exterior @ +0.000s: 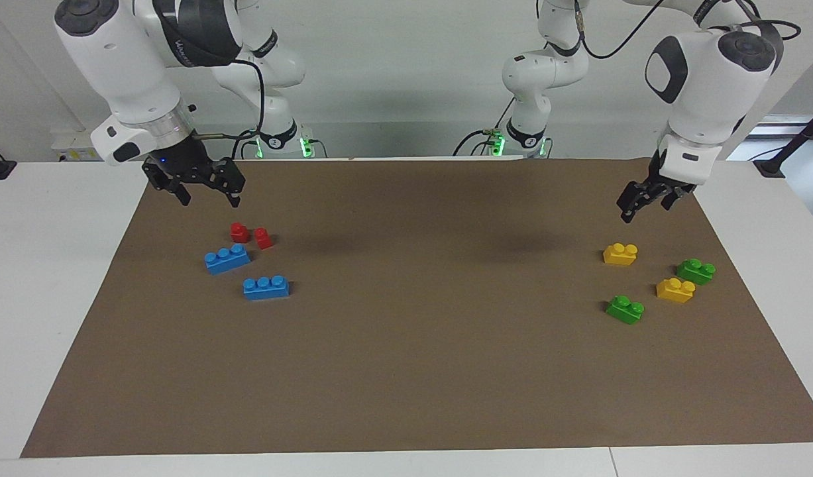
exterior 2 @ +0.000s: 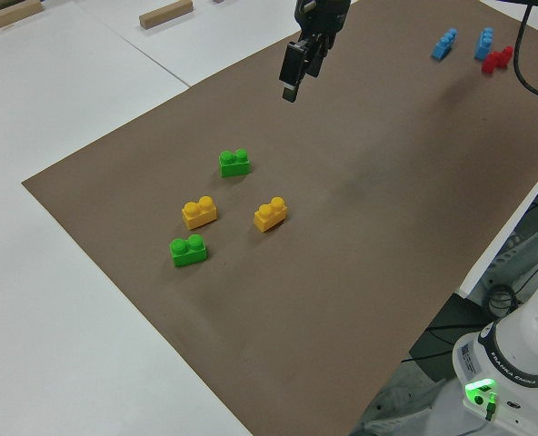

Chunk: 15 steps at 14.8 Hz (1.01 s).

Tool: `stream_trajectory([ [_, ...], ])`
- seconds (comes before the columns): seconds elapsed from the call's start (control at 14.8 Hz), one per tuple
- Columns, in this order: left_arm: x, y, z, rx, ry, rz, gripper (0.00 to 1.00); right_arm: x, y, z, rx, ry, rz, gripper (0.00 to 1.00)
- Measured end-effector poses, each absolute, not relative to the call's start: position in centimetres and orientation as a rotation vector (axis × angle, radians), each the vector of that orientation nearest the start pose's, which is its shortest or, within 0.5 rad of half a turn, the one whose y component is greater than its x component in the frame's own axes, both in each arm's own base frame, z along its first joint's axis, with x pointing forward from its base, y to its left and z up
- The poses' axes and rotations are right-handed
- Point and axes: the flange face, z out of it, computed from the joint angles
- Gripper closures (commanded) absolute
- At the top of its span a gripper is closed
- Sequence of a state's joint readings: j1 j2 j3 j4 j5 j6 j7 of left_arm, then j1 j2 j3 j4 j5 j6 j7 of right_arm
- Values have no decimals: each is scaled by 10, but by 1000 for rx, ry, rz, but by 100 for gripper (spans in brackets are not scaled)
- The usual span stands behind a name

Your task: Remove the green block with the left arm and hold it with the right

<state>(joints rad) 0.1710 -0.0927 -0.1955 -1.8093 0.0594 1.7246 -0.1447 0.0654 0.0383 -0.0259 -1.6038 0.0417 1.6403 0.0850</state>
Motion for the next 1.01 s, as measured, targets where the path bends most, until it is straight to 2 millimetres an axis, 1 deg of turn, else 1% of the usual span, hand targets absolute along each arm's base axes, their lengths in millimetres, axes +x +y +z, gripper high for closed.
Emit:
stream_trajectory([
  [0.13,527,-15,579,-3065,-119,12,0,571,24,596,-3100,65,0,0],
  [0.34,521,-20,585,-3105,-107,24,0,566,20,598,-3101,53,31,0],
  [0.61,518,-22,592,-3148,-123,23,0,564,14,600,-3134,7,34,0],
  [1.01,517,-22,592,-3151,-122,35,0,564,14,599,-3137,6,43,0],
])
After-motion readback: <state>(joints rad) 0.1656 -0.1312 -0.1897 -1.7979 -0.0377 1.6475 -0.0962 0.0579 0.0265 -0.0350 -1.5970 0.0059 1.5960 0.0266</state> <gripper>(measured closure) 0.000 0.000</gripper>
